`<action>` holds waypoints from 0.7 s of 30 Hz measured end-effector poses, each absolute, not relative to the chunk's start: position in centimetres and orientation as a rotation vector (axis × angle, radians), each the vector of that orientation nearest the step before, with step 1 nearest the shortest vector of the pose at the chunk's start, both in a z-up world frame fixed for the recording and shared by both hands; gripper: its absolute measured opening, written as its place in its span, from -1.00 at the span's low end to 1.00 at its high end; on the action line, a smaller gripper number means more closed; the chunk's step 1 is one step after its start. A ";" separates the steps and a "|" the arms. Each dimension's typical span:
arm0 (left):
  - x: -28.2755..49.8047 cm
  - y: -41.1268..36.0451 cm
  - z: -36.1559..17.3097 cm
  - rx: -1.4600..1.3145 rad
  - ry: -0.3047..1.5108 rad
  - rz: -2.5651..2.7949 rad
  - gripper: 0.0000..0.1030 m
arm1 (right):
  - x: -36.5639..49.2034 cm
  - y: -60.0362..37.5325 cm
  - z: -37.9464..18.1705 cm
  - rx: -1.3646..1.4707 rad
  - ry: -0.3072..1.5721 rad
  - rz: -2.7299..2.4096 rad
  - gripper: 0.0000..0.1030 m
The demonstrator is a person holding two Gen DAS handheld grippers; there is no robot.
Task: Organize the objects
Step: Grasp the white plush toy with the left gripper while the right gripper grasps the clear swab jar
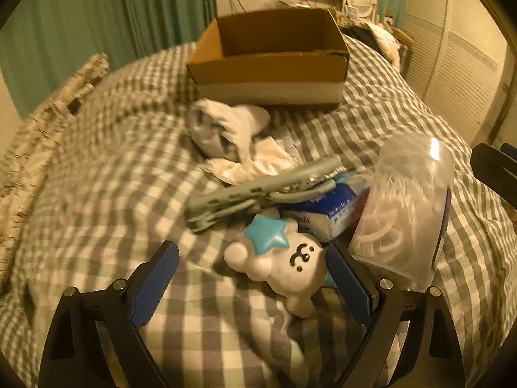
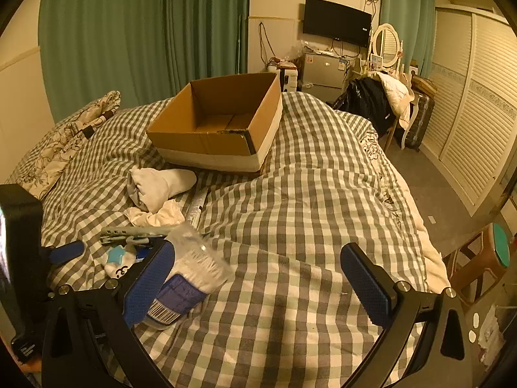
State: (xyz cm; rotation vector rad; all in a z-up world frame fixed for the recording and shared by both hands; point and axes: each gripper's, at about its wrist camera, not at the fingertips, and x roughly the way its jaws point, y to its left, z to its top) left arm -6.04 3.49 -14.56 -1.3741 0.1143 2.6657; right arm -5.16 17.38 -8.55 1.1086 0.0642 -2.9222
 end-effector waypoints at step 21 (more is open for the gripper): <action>-2.8 -0.9 -8.0 -1.117 0.147 2.856 0.31 | -5.5 13.0 -8.8 1.206 0.156 -2.887 0.99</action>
